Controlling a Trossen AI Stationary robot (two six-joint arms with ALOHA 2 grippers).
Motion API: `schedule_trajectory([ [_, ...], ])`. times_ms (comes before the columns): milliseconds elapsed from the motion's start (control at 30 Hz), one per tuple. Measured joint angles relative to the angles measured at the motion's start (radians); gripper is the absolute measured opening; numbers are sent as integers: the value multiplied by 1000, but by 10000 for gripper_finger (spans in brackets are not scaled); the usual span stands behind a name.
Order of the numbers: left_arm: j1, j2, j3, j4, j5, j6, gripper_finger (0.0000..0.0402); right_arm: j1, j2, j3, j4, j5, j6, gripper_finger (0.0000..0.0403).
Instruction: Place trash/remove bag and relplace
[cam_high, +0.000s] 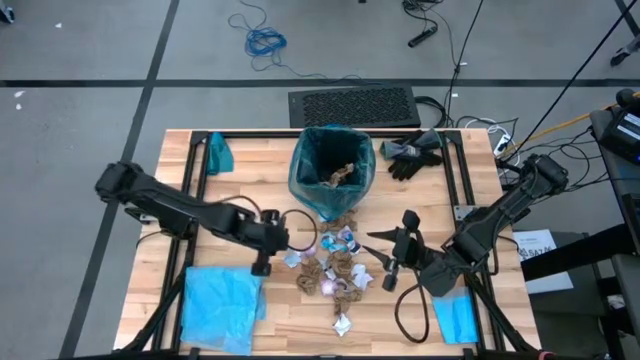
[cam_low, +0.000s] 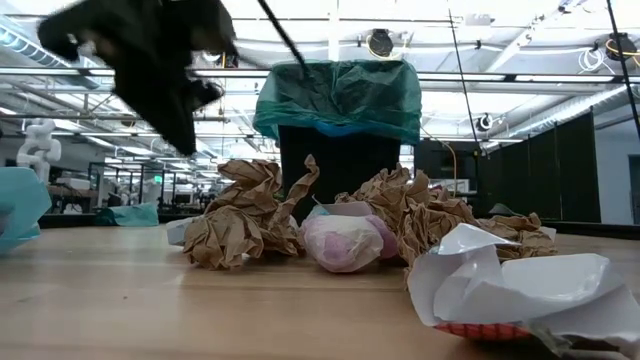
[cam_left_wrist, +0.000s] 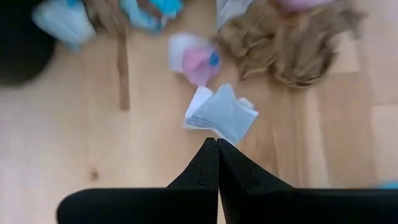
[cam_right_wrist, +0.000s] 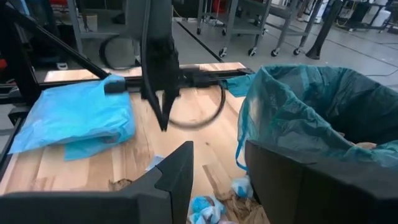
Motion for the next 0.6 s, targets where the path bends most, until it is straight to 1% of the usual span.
schedule_trajectory([
  [133, 4, 121, -1, 29, 0, -118, 0, 0, 0, 0, -1, 2, 2, 137],
  [233, 10, 168, -2, 30, 0, -189, 0, 0, 0, 0, -1, 2, 2, 137],
  [300, 17, 174, -16, 65, 1, -232, 1, 0, 0, 0, -3, 2, 3, 137],
  [400, 24, 157, -54, 154, 36, -286, 14, 4, 0, 0, -3, 2, 3, 137],
  [500, 23, 133, -87, 221, 54, -331, 39, 13, 0, 0, -3, 2, 3, 137],
  [600, 23, 118, -120, 245, 78, -362, 70, 26, 0, 0, -3, 18, 3, 137],
])
